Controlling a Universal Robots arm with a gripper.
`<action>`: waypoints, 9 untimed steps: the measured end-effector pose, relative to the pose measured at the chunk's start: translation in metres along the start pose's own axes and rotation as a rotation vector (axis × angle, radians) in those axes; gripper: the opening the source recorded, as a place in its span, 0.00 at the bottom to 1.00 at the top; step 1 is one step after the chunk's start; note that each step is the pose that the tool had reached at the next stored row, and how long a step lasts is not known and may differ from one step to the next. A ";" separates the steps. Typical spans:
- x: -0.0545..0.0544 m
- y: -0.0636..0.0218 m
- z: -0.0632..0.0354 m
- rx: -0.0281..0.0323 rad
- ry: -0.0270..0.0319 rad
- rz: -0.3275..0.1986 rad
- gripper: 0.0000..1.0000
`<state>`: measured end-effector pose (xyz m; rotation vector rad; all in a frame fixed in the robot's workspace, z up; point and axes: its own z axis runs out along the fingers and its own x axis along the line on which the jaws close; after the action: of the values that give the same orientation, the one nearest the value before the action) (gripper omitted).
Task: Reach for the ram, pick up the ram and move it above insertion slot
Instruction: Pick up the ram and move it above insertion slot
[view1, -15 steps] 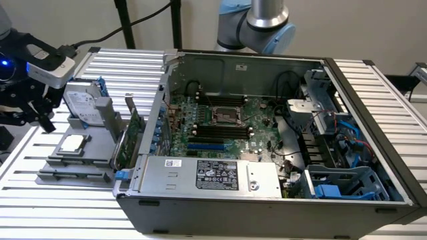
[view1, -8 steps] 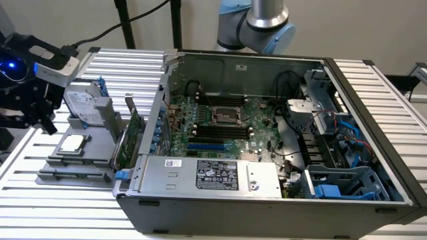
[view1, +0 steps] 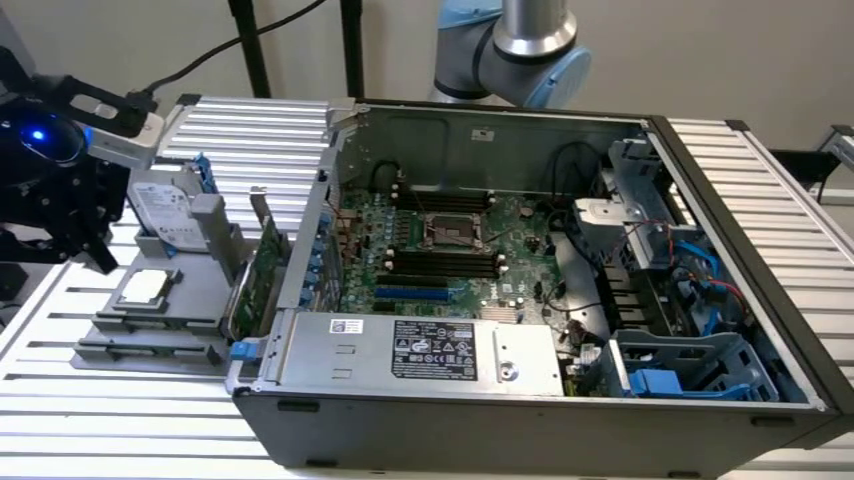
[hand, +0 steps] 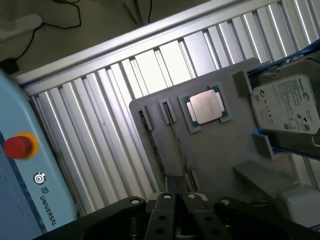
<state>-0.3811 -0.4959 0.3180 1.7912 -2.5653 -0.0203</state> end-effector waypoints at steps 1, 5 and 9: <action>0.000 0.0000 0.0008 0.0000 0.0003 -0.018 0.11; 0.000 -0.0001 0.0037 0.0002 0.0016 -0.091 0.11; 0.000 -0.0001 0.0064 0.0005 0.0029 -0.162 0.11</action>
<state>-0.3811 -0.4959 0.3116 1.9929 -2.4107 -0.0187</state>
